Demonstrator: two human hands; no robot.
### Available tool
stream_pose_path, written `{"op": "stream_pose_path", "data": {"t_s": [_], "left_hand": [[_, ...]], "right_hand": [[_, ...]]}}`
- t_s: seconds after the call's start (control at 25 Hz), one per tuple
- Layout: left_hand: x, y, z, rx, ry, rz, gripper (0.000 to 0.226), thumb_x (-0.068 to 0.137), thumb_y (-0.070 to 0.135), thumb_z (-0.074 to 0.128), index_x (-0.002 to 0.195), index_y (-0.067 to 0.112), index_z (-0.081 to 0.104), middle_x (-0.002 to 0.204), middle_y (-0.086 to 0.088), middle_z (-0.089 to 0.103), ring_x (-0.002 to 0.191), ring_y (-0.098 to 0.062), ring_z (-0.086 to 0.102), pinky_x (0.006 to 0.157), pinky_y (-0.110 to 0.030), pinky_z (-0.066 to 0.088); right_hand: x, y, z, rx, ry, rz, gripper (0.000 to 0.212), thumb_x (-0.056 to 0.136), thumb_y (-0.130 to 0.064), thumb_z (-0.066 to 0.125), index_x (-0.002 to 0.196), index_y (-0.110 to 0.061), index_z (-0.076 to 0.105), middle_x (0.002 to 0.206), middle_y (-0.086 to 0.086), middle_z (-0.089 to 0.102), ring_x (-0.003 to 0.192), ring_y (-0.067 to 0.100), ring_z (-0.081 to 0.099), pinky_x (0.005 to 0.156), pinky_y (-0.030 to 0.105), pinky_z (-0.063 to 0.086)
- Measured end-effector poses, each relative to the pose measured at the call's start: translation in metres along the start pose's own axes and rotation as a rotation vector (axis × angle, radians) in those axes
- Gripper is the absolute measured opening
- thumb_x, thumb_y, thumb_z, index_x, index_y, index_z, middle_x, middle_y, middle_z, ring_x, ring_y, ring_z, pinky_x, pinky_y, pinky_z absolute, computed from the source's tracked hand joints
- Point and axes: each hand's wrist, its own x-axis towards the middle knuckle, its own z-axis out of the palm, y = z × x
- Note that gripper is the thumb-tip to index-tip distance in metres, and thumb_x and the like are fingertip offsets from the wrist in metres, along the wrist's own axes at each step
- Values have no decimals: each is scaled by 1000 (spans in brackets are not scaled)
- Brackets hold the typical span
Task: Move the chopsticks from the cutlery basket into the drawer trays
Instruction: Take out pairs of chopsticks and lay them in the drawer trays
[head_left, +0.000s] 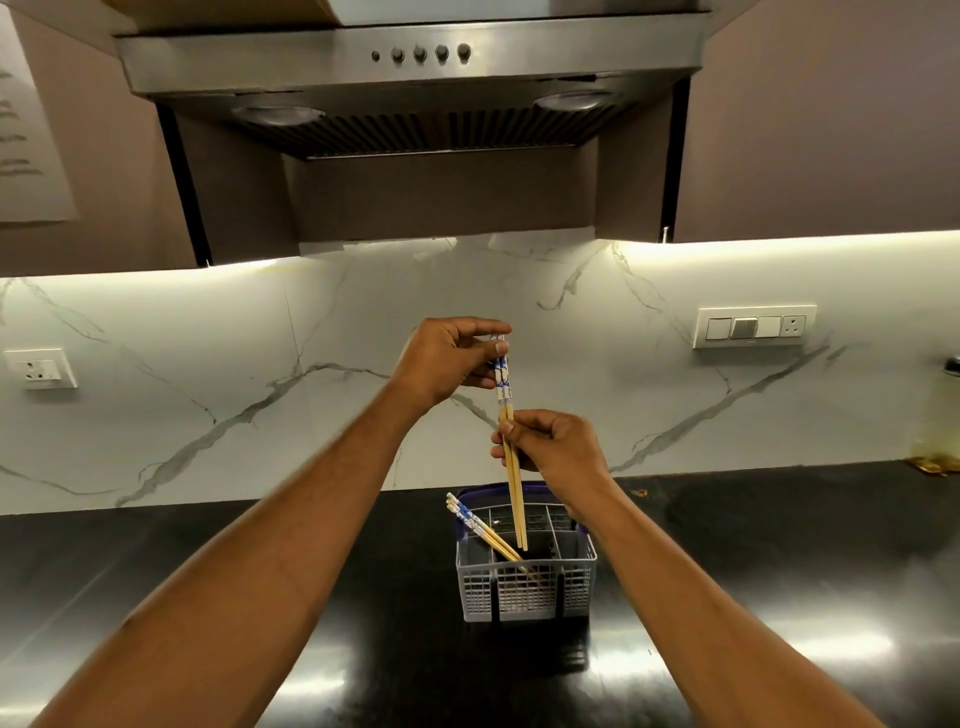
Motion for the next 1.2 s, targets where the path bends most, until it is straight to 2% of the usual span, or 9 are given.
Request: {"op": "stream_pose_path", "data": {"t_s": [0.16,0.28,0.48,0.6,0.68,0.8,0.88,1.04,1.2], "left_hand": [[-23,-21,13,-51,-44,-84,28,88,10,69,116,13,71,90,-13,76,75,-23,75,67,-29,63],[-63,-63,36,-118,-127,-225,26,88,10,69,113,16,71,90,-12,76,75,-23,75,67,-30,63],[-183,-152,100,-347,-250,-594,31,90,1,64,121,1,65,89,-21,69,69,-25,67,63,-29,63],[-262,-196,134,-434,-316,-735,29,90,0,63,119,4,65,89,-16,70,74,-27,71,72,-39,63],[-306,-215,154,-416,-337,-794,29,90,2,63,118,8,66,95,-15,71,83,-28,72,76,-38,63],[-345,-235,176,-431,-292,-890,30,89,4,66,118,8,66,98,-10,73,85,-19,73,75,-29,62],[-360,-250,181,-434,-217,-949,28,87,4,67,116,6,65,95,-6,73,83,-12,73,73,-24,60],[-383,-281,178,-356,-61,-1102,19,90,8,66,108,5,67,98,-8,73,93,-20,71,80,-30,60],[-396,-300,174,-377,39,-1206,16,91,8,63,106,7,70,100,-12,74,96,-24,71,84,-34,59]], "right_hand": [[-17,21,-8,11,-52,155,12,90,-9,67,99,-4,74,90,14,77,85,27,76,82,36,61],[-48,61,-17,-117,-125,319,11,89,-12,69,96,-6,75,89,12,78,85,25,76,79,37,61],[-154,174,-32,-156,-175,603,10,89,-10,69,95,-3,74,85,14,77,81,26,75,80,43,61],[-231,222,-41,-302,-200,696,10,91,-16,66,95,-10,73,86,9,77,80,18,76,79,37,62],[-270,247,-45,-326,-205,789,11,93,-14,63,94,-13,73,90,7,76,82,16,75,78,34,62],[-300,286,-46,-481,-139,834,11,90,-15,67,88,-19,77,81,-1,76,72,11,72,73,33,62],[-309,307,-35,-642,-117,856,12,91,-15,66,89,-21,76,77,-5,73,66,5,68,63,22,58],[-313,333,-4,-997,-145,896,17,97,-13,54,97,-20,69,84,-8,66,73,6,64,69,19,57],[-297,349,8,-1133,-187,913,17,100,-15,51,109,-14,65,99,1,70,85,10,68,70,17,54]]}}
